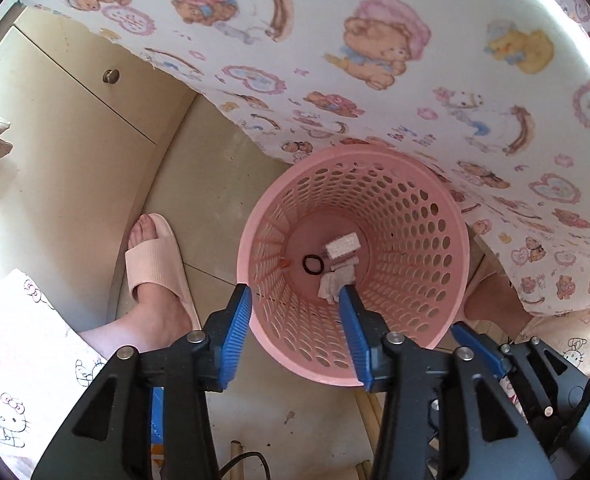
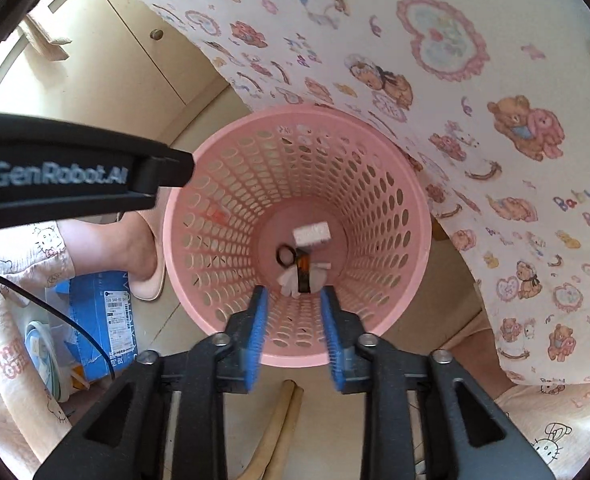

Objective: Collect trash
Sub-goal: 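Move both open tools back over the table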

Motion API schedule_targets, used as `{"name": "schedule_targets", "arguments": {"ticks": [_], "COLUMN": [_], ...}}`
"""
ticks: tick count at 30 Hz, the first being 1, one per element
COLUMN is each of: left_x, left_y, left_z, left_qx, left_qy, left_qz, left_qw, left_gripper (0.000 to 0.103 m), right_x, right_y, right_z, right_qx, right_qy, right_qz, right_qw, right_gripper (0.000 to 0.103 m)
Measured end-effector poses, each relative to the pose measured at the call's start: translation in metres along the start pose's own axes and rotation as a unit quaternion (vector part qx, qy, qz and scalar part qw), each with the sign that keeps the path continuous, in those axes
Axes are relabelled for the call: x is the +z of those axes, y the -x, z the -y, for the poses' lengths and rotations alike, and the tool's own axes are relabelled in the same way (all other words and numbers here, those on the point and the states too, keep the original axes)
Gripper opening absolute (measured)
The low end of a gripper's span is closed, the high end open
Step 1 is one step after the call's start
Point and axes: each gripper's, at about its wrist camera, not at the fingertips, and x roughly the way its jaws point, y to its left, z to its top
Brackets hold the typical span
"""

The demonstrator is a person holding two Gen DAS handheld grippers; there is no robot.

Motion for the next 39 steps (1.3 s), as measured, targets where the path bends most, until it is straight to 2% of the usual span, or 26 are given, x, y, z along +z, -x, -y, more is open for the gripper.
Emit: {"name": "schedule_targets", "arguments": {"ticks": [1,4,9,15,20,24,26,30,32,36,39], "left_x": [0.0,0.0,-0.005,-0.012,-0.01,0.001,0.011,0.038,0.051,0.086,0.107], "left_y": [0.002,0.01,0.042,0.084,0.121,0.159,0.181,0.217,0.231,0.242,0.245], "left_z": [-0.001,-0.005,-0.014,-0.016,-0.016,-0.011,-0.009,-0.004,-0.003,-0.004,-0.003], "left_qx": [0.0,0.002,0.005,0.015,0.014,0.015,0.018,0.035,0.031,0.023,0.009], "left_qy": [0.0,0.002,0.018,0.011,0.014,-0.007,-0.015,-0.028,-0.021,-0.012,-0.007], "left_qz": [0.001,0.012,0.066,0.127,0.183,0.223,0.245,0.284,0.297,0.29,0.278], "left_qw": [1.0,0.9999,0.9976,0.9917,0.9829,0.9748,0.9693,0.9578,0.9542,0.9566,0.9604], "left_gripper": [0.044,0.044,0.044,0.044,0.044,0.046,0.054,0.06,0.067,0.074,0.074], "right_x": [0.0,0.0,0.001,0.0,-0.013,-0.012,-0.008,0.014,0.028,0.054,0.078], "right_y": [0.0,0.004,0.022,0.071,0.127,0.163,0.182,0.22,0.236,0.256,0.261], "right_z": [0.001,0.002,0.003,0.001,0.004,0.016,0.026,0.05,0.064,0.087,0.107], "right_qx": [0.0,0.0,0.005,0.008,-0.032,-0.016,-0.022,-0.035,-0.043,-0.049,-0.034], "right_qy": [-0.002,-0.005,-0.012,-0.012,-0.034,-0.05,-0.06,-0.056,-0.062,-0.064,-0.069], "right_qz": [0.001,0.007,0.028,0.104,0.228,0.284,0.313,0.352,0.37,0.392,0.386], "right_qw": [1.0,1.0,1.0,0.994,0.973,0.957,0.948,0.934,0.926,0.916,0.919], "right_gripper": [0.044,0.045,0.046,0.048,0.052,0.052,0.052,0.053,0.056,0.058,0.058]}}
